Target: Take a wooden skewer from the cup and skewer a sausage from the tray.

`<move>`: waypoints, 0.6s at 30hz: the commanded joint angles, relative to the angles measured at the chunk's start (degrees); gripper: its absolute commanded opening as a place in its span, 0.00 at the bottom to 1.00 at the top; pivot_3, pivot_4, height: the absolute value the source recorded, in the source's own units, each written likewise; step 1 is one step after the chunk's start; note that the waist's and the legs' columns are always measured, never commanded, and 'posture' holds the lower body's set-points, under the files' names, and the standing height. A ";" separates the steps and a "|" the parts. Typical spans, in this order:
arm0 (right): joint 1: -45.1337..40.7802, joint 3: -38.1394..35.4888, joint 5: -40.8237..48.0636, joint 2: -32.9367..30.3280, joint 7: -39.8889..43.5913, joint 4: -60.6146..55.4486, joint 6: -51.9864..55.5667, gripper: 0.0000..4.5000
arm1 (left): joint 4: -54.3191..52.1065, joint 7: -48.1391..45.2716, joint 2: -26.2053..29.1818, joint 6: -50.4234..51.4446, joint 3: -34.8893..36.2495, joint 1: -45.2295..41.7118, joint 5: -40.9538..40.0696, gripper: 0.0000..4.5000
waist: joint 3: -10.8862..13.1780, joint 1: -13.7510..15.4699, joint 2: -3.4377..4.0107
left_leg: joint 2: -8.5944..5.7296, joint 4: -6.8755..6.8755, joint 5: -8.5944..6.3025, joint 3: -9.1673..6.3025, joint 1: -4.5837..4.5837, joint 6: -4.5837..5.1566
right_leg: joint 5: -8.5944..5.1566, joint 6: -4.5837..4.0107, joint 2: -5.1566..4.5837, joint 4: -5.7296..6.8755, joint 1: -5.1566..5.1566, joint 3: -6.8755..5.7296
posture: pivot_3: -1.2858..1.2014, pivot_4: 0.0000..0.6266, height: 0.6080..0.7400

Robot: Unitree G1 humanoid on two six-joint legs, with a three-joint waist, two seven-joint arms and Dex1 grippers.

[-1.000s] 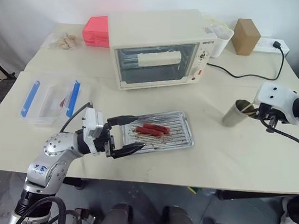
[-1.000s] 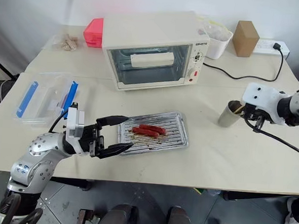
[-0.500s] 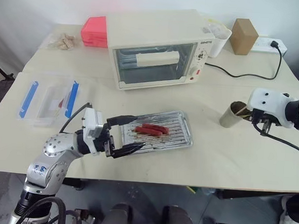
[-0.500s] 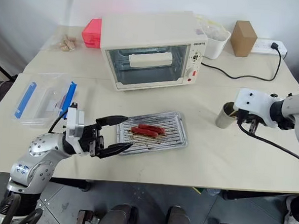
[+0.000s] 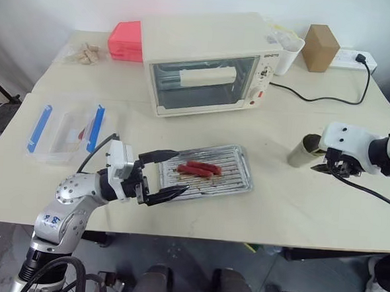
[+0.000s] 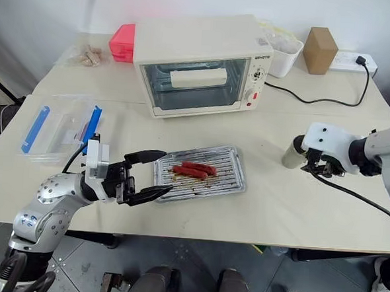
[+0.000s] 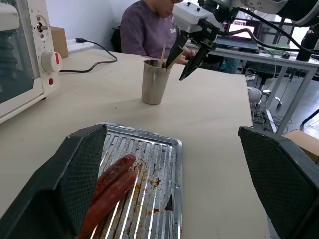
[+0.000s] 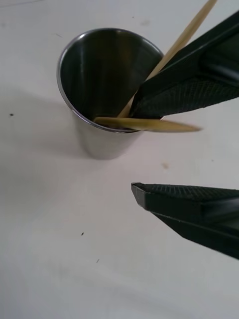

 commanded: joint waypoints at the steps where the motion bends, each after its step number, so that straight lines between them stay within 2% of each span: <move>1: -1.37 -3.05 0.61 -1.14 0.20 -1.12 -0.49 0.45 | -0.91 -0.08 0.46 -0.53 1.00 0.24 -0.10 1.00 | 0.00 0.01 0.00 | 0.00 0.00 0.00 0.00 0.00 0.00 | 0.00 0.00 0.00 0.00 0.00 0.00 | 0.52 0.24 1.00; 18: -5.77 -1.34 -1.52 -0.09 0.67 1.83 -1.96 0.45 | -0.36 -0.15 0.21 -0.81 0.72 -0.29 0.24 1.00 | 0.01 -0.01 0.01 | 0.00 -0.01 0.00 0.00 0.00 0.00 | 0.00 0.00 -0.01 -0.01 -0.01 0.00 | 0.52 0.24 1.00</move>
